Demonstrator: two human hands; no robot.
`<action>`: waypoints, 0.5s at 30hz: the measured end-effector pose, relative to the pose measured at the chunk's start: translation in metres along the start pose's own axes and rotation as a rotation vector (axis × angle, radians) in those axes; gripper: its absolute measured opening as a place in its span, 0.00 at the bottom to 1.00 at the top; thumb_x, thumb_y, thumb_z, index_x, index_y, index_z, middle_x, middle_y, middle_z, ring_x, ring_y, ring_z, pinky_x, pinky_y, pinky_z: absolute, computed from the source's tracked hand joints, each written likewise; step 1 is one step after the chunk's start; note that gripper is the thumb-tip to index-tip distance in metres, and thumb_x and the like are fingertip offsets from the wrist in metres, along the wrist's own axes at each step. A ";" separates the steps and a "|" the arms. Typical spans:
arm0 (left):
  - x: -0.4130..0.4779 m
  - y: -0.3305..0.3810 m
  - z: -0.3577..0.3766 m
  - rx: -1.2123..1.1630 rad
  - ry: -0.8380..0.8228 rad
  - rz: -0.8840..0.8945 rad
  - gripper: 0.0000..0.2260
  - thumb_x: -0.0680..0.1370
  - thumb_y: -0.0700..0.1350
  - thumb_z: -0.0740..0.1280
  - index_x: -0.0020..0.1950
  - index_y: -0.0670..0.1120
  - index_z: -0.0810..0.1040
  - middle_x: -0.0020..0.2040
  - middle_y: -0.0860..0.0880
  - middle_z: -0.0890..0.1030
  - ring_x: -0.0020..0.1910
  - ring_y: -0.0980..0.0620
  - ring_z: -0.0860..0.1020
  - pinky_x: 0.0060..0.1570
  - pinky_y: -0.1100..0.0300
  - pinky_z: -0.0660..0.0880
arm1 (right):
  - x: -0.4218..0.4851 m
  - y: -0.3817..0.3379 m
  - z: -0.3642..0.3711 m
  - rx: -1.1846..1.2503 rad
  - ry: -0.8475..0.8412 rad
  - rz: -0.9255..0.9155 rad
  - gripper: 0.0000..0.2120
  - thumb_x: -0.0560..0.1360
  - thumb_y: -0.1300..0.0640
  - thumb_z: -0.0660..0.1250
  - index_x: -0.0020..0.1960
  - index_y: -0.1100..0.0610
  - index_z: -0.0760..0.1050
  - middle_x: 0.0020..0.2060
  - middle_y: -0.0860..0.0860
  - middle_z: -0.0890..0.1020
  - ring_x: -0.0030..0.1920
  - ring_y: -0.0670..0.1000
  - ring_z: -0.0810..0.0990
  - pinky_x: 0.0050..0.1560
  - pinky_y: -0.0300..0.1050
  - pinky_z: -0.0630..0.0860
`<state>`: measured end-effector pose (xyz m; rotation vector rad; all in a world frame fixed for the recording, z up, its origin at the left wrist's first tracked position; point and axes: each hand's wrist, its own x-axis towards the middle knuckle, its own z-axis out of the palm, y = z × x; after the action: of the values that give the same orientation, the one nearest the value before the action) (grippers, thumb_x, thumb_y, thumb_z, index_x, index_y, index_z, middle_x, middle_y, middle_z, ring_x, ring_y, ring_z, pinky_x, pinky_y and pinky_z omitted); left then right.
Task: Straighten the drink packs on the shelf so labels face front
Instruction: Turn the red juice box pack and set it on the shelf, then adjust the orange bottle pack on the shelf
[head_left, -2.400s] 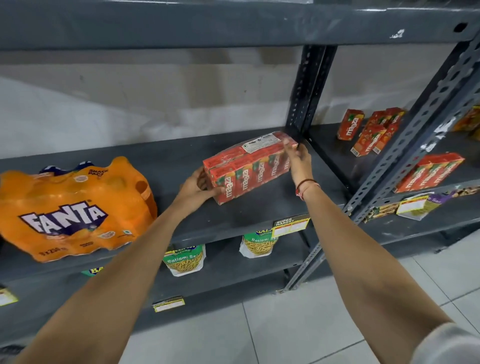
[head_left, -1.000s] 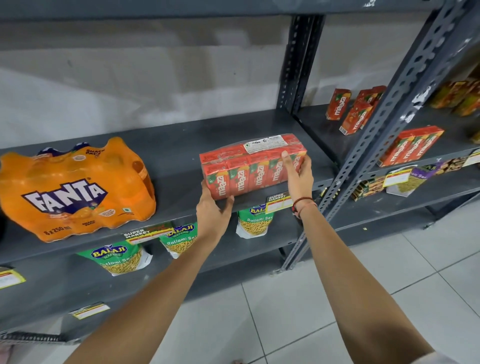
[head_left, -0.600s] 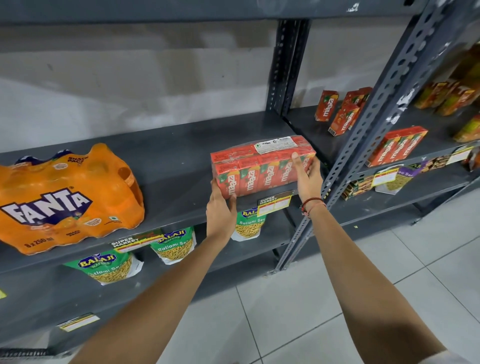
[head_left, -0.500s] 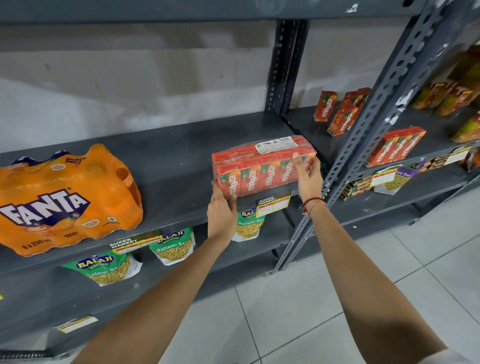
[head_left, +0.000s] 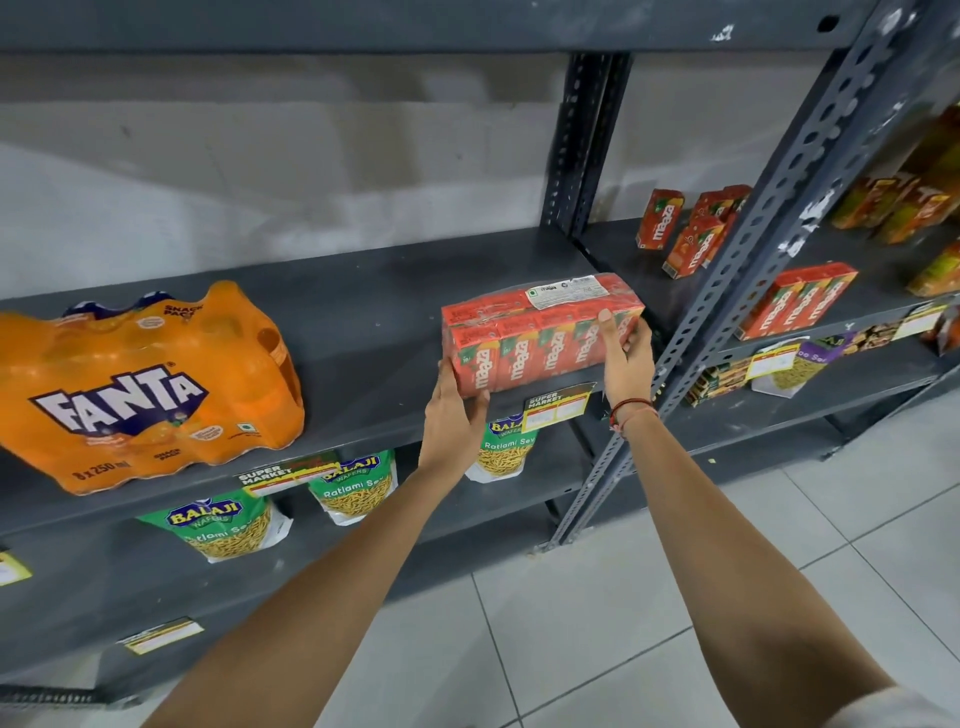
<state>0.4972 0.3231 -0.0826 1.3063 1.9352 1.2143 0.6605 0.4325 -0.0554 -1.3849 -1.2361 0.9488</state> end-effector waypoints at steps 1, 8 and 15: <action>-0.003 -0.001 -0.006 0.002 0.007 0.017 0.23 0.78 0.45 0.63 0.71 0.44 0.62 0.66 0.46 0.74 0.64 0.48 0.74 0.63 0.51 0.72 | -0.006 0.000 0.003 -0.014 0.045 -0.015 0.28 0.75 0.44 0.63 0.68 0.58 0.64 0.58 0.51 0.73 0.62 0.52 0.72 0.60 0.42 0.67; -0.038 -0.037 -0.058 -0.026 0.128 0.018 0.16 0.78 0.43 0.64 0.65 0.43 0.73 0.63 0.47 0.78 0.61 0.52 0.76 0.54 0.72 0.70 | -0.099 0.004 0.048 -0.160 0.160 -0.314 0.18 0.77 0.56 0.63 0.64 0.64 0.68 0.63 0.62 0.70 0.63 0.52 0.68 0.65 0.33 0.61; -0.087 -0.086 -0.155 -0.064 0.511 -0.048 0.08 0.77 0.41 0.65 0.56 0.43 0.78 0.50 0.48 0.81 0.47 0.57 0.77 0.46 0.70 0.73 | -0.170 -0.030 0.140 -0.127 -0.281 -0.534 0.21 0.75 0.47 0.63 0.61 0.60 0.71 0.59 0.58 0.73 0.61 0.53 0.72 0.61 0.37 0.68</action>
<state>0.3714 0.1705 -0.0903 0.9715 2.2268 1.6944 0.4907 0.2887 -0.0626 -0.9504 -1.7905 0.7075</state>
